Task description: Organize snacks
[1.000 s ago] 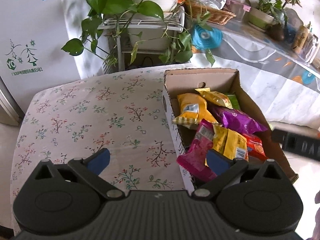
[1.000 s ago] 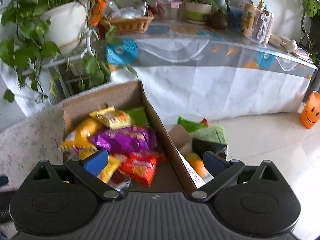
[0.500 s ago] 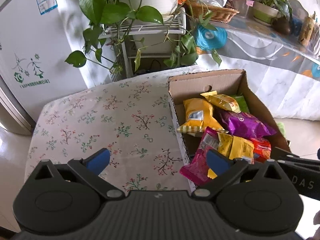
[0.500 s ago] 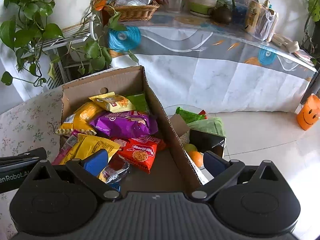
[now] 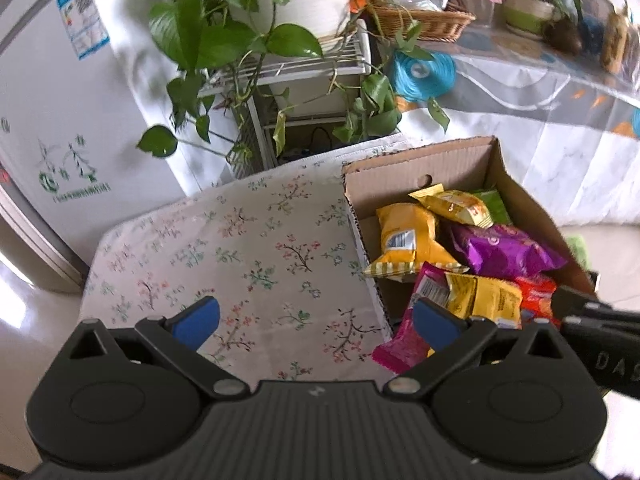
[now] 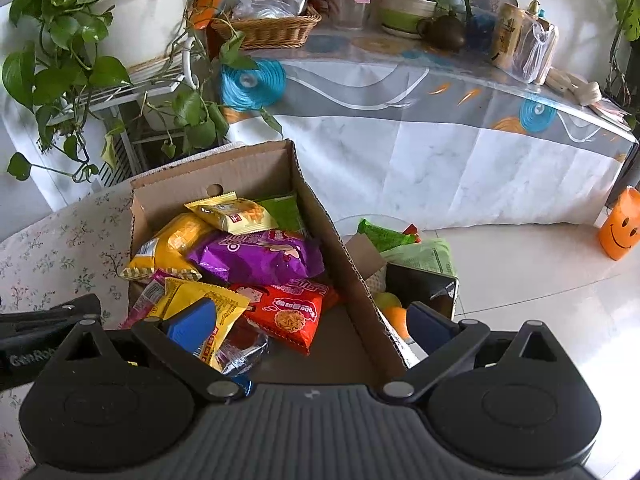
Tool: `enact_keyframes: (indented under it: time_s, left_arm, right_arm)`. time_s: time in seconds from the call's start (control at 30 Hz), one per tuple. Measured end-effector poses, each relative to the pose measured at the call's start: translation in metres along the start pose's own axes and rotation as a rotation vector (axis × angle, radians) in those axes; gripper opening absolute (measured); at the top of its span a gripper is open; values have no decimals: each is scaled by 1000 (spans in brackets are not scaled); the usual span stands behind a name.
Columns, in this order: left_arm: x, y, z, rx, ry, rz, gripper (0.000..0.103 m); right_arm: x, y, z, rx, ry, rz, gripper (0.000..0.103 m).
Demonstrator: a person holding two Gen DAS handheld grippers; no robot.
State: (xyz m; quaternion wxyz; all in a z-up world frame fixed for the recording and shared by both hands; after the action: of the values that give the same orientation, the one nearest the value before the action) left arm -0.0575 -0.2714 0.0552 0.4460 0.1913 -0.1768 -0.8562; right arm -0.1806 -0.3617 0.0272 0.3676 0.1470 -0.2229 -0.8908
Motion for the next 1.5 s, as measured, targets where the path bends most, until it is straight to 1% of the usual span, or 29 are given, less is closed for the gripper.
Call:
enact_keyframes:
  time_s: [0.07,0.13,0.3,0.5,0.9,1.23,1.5]
  left_arm:
    - [3,-1,0,0,22,-25,102]
    - [4,-1,0,-3,24,-25,102]
    - [1,-1,-2,-13,-13,1,102]
    - [-1,-1,-3,-27,-36,20,102]
    - [-10,-4,-5,-35,-33,26,102]
    - [-36,-17,-11,-54,-17,51,102]
    - [-73,-31,-13,-58,18,81,102]
  right_arm:
    - [0,0,0,0,-3,-3,103]
    - [2,1,0,1,-4,-9,103]
    - [2,1,0,1,6,-19,103]
    - [1,1,0,3,7,-17,103]
    - [-6,0,-2,-4,29,4,103]
    - [-34,-3,-2,0,61,103,103]
    - [-75,-8,-1,13,119,211,103]
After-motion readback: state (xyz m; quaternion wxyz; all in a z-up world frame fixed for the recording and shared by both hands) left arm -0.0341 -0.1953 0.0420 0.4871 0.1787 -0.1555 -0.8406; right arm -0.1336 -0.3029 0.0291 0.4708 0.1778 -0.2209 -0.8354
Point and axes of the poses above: each gripper's, at about its wrist camera, not at the fingertips, and z roughly against the way its jaws point, x to its right, y to its top, the point moved 7 cm from there along -z, roughly the way its jaws point, and after that the axes turned 10 degrees about -x, right-handed, at the moved point
